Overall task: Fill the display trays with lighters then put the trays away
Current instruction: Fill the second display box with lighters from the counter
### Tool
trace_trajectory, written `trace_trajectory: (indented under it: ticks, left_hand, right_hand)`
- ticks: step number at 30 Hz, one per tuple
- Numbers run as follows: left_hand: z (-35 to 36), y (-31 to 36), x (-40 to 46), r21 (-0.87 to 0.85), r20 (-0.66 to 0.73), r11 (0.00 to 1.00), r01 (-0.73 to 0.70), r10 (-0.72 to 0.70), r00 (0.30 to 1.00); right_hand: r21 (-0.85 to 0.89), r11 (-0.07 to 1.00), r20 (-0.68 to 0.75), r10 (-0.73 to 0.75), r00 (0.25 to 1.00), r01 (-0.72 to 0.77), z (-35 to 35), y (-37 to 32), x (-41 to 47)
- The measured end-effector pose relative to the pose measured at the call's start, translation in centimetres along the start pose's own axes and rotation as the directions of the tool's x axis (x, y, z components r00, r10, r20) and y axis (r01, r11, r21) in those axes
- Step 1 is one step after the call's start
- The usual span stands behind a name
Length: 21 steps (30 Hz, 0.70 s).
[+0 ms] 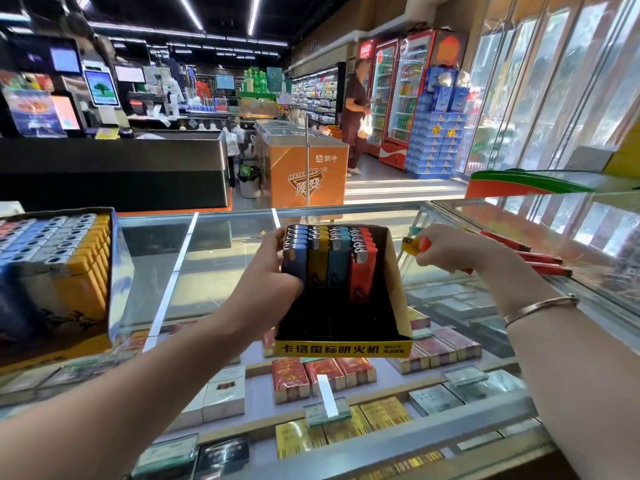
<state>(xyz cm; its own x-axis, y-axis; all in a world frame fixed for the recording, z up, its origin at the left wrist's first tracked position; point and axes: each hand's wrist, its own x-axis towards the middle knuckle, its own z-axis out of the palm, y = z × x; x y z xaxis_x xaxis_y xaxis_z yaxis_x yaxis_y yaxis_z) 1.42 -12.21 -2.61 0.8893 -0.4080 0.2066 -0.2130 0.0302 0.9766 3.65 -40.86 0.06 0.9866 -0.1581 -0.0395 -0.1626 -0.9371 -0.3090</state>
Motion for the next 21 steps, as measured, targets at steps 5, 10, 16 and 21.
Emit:
trace_trajectory:
  ticks: [5, 10, 16, 21]
  left_hand:
    - [0.1, 0.6, -0.1, -0.006, -0.017, 1.000, -0.015, 0.015, 1.000]
    - [0.0, 0.6, 0.1, 0.093, -0.019, 0.994, -0.049, 0.051, 0.999]
    - [0.2, 0.5, 0.0, 0.183, -0.035, 0.981, -0.071, 0.079, 0.996]
    - [0.3, 1.2, -0.9, 0.419, -0.040, 0.864, -0.279, 0.325, 0.945]
  right_hand:
    - [0.038, 0.999, 0.043, -0.005, 0.999, 0.003, 0.8, -2.2, -0.4]
    - [0.598, 0.800, -0.198, 0.091, 0.976, 0.047, 0.6, -3.6, -0.4]
    - [0.918, 0.237, -0.343, 0.078, 0.936, 0.317, -2.1, -7.1, -3.2]
    - [0.917, 0.171, -0.352, -0.075, 0.933, 0.360, -1.6, -10.4, -5.8]
